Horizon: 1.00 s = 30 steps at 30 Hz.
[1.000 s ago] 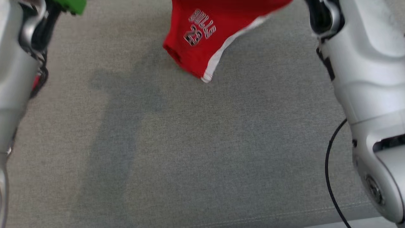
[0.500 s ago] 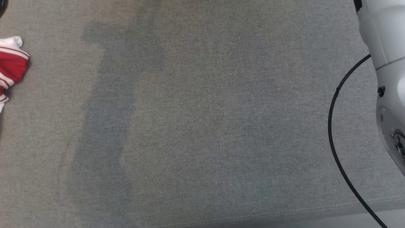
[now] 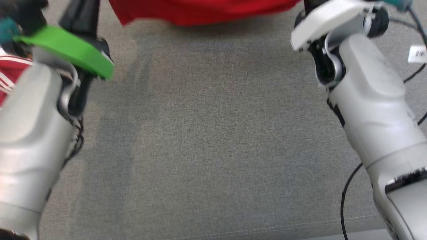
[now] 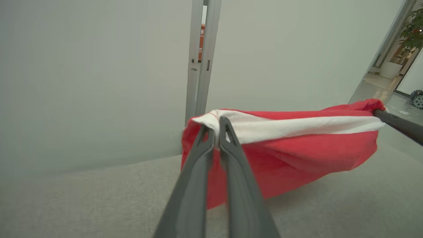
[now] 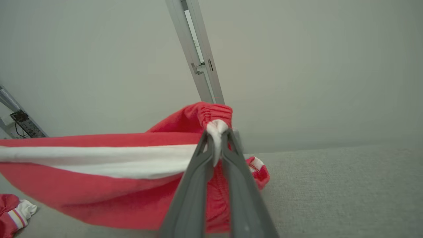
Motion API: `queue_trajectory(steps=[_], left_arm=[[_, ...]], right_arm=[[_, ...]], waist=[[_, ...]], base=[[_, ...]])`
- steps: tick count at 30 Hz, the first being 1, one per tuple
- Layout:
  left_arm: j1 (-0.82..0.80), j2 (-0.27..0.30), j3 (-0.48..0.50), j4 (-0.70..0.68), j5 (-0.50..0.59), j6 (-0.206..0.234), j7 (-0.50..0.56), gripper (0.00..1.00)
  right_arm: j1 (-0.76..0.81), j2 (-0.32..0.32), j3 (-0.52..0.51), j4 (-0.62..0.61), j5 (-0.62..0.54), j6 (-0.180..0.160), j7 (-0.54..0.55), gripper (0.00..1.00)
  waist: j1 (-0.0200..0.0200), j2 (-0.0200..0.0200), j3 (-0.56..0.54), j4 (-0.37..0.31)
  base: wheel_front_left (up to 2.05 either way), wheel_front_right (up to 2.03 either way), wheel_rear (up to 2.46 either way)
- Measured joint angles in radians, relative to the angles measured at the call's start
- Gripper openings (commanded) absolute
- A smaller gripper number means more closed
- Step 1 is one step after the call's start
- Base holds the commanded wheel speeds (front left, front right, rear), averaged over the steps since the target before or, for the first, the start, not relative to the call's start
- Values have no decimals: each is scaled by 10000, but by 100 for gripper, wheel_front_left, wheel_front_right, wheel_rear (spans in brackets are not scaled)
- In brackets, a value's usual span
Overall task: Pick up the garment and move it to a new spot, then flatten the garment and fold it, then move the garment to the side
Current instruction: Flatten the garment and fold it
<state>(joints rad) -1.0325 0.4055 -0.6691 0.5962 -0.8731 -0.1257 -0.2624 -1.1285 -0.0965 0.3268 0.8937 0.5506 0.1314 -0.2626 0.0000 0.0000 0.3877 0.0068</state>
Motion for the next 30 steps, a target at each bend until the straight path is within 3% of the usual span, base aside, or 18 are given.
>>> queue_trajectory(steps=[9, 14, 30], left_arm=[[4722, -861, 1755, -1741, 1154, 251, 0, 0], [6602, -1058, 2121, -2339, 1852, 330, 0, 0], [10081, -1473, 2385, -3588, 2602, 734, 0, 0]], right_arm=[[4364, -433, 81, -2428, 610, 0, 0, 0], [6300, -589, -157, -3450, 533, 2, 0, 0], [11199, -428, -1264, -6276, -232, 4, 568, 0]], waist=[[0, 0, -889, 113], [-1, 0, -1418, 106], [-1, 0, -2841, 60]], base=[[0, 0, 0], [0, 0, 0], [0, 0, 0]])
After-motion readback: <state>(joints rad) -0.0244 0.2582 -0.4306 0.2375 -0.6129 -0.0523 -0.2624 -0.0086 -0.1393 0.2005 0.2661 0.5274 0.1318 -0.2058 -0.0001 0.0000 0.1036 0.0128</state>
